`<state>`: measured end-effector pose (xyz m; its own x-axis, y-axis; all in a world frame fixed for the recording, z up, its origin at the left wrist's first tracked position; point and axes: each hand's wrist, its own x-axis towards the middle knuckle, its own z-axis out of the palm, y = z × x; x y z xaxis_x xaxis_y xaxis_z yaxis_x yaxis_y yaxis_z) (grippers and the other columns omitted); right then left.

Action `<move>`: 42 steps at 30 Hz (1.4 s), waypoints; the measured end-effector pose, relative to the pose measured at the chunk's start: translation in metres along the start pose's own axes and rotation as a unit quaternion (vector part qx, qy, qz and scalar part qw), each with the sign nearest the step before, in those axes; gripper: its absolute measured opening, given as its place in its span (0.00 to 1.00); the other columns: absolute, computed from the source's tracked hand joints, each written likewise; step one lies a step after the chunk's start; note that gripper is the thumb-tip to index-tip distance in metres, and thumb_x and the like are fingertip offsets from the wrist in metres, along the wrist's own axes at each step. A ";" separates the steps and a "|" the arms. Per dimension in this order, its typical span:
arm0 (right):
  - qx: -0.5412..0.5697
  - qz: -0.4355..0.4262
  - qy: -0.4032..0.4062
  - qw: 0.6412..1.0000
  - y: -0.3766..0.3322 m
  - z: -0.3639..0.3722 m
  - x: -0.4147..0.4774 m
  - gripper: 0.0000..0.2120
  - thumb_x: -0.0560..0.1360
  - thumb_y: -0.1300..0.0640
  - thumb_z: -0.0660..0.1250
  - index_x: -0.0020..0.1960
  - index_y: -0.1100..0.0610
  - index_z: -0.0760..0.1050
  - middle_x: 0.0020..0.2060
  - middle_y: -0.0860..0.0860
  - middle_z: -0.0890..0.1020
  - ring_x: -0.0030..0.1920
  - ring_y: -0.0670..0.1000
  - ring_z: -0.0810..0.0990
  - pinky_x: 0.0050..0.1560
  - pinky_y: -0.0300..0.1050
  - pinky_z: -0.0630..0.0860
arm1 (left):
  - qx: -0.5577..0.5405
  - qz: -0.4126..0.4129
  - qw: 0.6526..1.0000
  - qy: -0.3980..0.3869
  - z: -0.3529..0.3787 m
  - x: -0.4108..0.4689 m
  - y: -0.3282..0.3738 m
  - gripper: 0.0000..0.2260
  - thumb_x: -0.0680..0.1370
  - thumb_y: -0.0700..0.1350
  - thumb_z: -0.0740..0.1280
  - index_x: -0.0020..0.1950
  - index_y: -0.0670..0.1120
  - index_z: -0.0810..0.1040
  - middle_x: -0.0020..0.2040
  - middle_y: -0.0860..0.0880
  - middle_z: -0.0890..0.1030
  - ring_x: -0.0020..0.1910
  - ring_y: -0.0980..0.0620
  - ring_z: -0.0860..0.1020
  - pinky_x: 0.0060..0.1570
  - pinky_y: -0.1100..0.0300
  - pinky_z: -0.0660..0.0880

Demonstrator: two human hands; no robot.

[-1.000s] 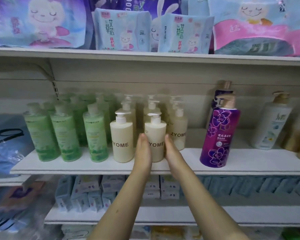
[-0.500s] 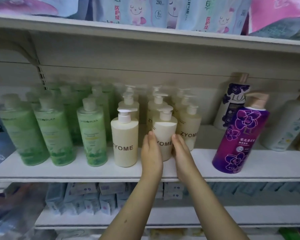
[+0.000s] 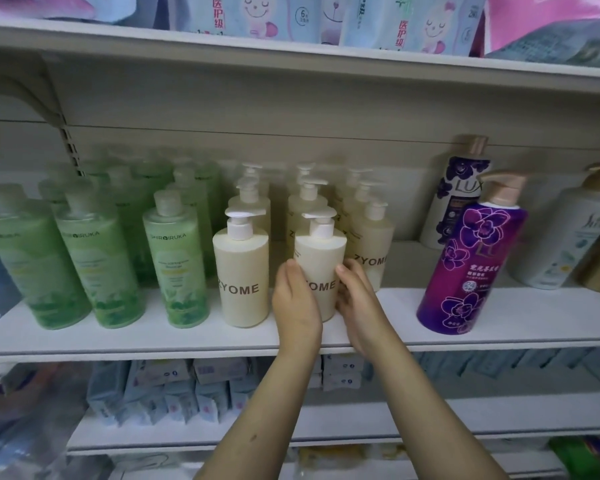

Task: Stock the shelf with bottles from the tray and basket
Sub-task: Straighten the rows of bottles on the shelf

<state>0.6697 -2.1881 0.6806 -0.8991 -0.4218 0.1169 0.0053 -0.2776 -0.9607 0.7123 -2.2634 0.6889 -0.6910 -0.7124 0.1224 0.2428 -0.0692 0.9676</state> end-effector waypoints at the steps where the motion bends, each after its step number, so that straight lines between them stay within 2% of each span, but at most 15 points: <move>1: 0.000 0.000 0.000 1.000 -0.001 0.000 0.000 0.13 0.82 0.55 0.58 0.64 0.55 0.69 0.57 0.50 0.80 0.59 0.48 0.79 0.57 0.43 0.75 | 0.001 0.002 1.000 0.001 0.000 -0.001 0.000 0.15 0.84 0.50 0.52 0.45 0.46 0.74 0.40 0.48 0.79 0.38 0.59 0.77 0.38 0.66 0.72; 6: 0.002 0.004 0.002 1.000 -0.003 0.000 -0.005 0.10 0.81 0.54 0.59 0.62 0.51 0.72 0.59 0.51 0.81 0.61 0.49 0.79 0.62 0.46 0.75 | 0.007 0.016 1.000 -0.011 -0.002 -0.006 0.002 0.16 0.84 0.50 0.51 0.45 0.48 0.74 0.42 0.48 0.79 0.42 0.55 0.77 0.41 0.64 0.73; 11: 0.029 0.010 0.018 0.999 -0.006 -0.002 -0.011 0.17 0.82 0.50 0.56 0.68 0.54 0.71 0.63 0.52 0.79 0.64 0.49 0.77 0.66 0.47 0.72 | 0.015 0.012 1.000 -0.011 -0.012 -0.033 -0.003 0.17 0.83 0.54 0.52 0.68 0.52 0.72 0.64 0.52 0.75 0.64 0.55 0.72 0.66 0.54 0.69; 14: 0.020 0.006 0.044 0.999 -0.008 -0.009 -0.022 0.18 0.83 0.48 0.53 0.67 0.55 0.71 0.65 0.51 0.77 0.66 0.49 0.74 0.71 0.46 0.67 | 0.008 0.011 1.000 0.013 -0.017 -0.060 -0.005 0.10 0.83 0.47 0.55 0.60 0.53 0.74 0.60 0.56 0.74 0.59 0.65 0.72 0.62 0.62 0.68; 16: 0.011 -0.002 0.061 0.998 -0.010 -0.015 -0.033 0.16 0.83 0.48 0.52 0.64 0.51 0.72 0.64 0.49 0.76 0.66 0.48 0.74 0.70 0.44 0.66 | 0.008 0.020 1.000 -0.003 -0.017 -0.073 -0.007 0.10 0.83 0.45 0.56 0.56 0.53 0.76 0.57 0.56 0.77 0.57 0.65 0.73 0.59 0.66 0.69; 18: 0.005 -0.014 0.086 0.996 -0.013 -0.024 -0.043 0.16 0.83 0.48 0.52 0.62 0.52 0.74 0.62 0.48 0.78 0.65 0.46 0.75 0.69 0.43 0.67 | 0.009 0.012 0.999 -0.052 -0.012 -0.079 -0.008 0.10 0.83 0.45 0.56 0.57 0.54 0.76 0.57 0.58 0.78 0.59 0.64 0.74 0.56 0.74 0.68; 22: -0.007 -0.039 0.138 0.990 -0.017 -0.042 -0.049 0.17 0.83 0.49 0.52 0.66 0.52 0.73 0.63 0.47 0.77 0.66 0.47 0.74 0.70 0.45 0.67 | 0.000 -0.010 0.991 -0.136 0.010 -0.076 -0.003 0.14 0.84 0.50 0.54 0.68 0.58 0.70 0.64 0.67 0.70 0.60 0.76 0.66 0.52 0.84 0.61; 25: -0.031 -0.048 0.139 0.989 -0.020 -0.050 -0.042 0.17 0.83 0.46 0.52 0.70 0.44 0.67 0.70 0.43 0.69 0.70 0.43 0.67 0.70 0.43 0.63 | 0.003 -0.017 0.985 -0.169 0.029 -0.066 -0.001 0.19 0.84 0.52 0.52 0.75 0.57 0.61 0.71 0.65 0.63 0.67 0.71 0.62 0.64 0.74 0.57; 28: -0.054 -0.030 0.122 0.991 -0.025 -0.053 -0.028 0.24 0.82 0.42 0.51 0.77 0.41 0.56 0.76 0.41 0.59 0.71 0.39 0.58 0.73 0.44 0.56 | -0.013 -0.024 0.986 -0.164 0.049 -0.052 0.000 0.22 0.84 0.53 0.51 0.78 0.54 0.55 0.75 0.61 0.59 0.73 0.64 0.57 0.71 0.65 0.54; 31: -0.044 0.016 0.118 0.992 -0.026 -0.055 -0.004 0.29 0.80 0.38 0.51 0.78 0.44 0.51 0.78 0.43 0.56 0.74 0.43 0.56 0.74 0.47 0.53 | -0.060 -0.054 0.990 -0.120 0.069 -0.032 0.001 0.22 0.84 0.53 0.53 0.77 0.48 0.62 0.75 0.53 0.65 0.74 0.55 0.63 0.75 0.55 0.58; 34: -0.051 0.048 0.142 0.987 -0.026 -0.057 0.024 0.31 0.80 0.36 0.50 0.79 0.46 0.53 0.77 0.47 0.59 0.76 0.50 0.59 0.75 0.50 0.56 | -0.077 -0.067 0.995 -0.022 0.084 -0.014 0.002 0.12 0.83 0.48 0.58 0.65 0.50 0.74 0.64 0.49 0.75 0.64 0.50 0.72 0.67 0.55 0.67; 35: -0.049 0.047 0.151 0.986 -0.027 -0.058 0.033 0.30 0.80 0.36 0.50 0.78 0.46 0.54 0.77 0.47 0.61 0.75 0.50 0.61 0.74 0.50 0.58 | -0.071 -0.077 0.994 0.009 0.088 -0.009 0.002 0.07 0.82 0.45 0.59 0.56 0.53 0.75 0.59 0.49 0.76 0.59 0.49 0.74 0.61 0.57 0.68; 37: -0.035 0.041 0.162 0.985 -0.028 -0.060 0.051 0.30 0.79 0.35 0.50 0.78 0.46 0.57 0.75 0.48 0.64 0.73 0.51 0.65 0.73 0.50 0.62 | -0.072 -0.098 0.992 0.029 0.096 0.000 0.000 0.08 0.82 0.43 0.58 0.46 0.54 0.73 0.56 0.47 0.77 0.55 0.48 0.74 0.55 0.59 0.67; 39: -0.018 0.056 0.160 0.985 -0.029 -0.062 0.064 0.31 0.79 0.34 0.50 0.76 0.48 0.61 0.72 0.50 0.69 0.69 0.52 0.70 0.69 0.49 0.67 | -0.094 -0.118 0.988 0.029 0.103 0.009 -0.006 0.06 0.82 0.44 0.57 0.54 0.50 0.73 0.62 0.46 0.75 0.60 0.48 0.73 0.58 0.60 0.66; 42: -0.018 0.070 0.136 0.988 -0.025 -0.065 0.072 0.25 0.80 0.37 0.49 0.66 0.51 0.71 0.56 0.51 0.80 0.51 0.47 0.78 0.48 0.38 0.74 | -0.138 -0.123 0.982 0.023 0.110 0.023 -0.014 0.13 0.83 0.50 0.58 0.66 0.50 0.71 0.62 0.51 0.74 0.66 0.50 0.71 0.64 0.61 0.65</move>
<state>0.5764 -2.1557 0.6969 -0.9750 -0.2050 -0.0860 0.1277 -0.1997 -0.9715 0.6187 -2.2019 0.7022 -0.7215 -0.6811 -0.1250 0.2520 -0.4264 0.8687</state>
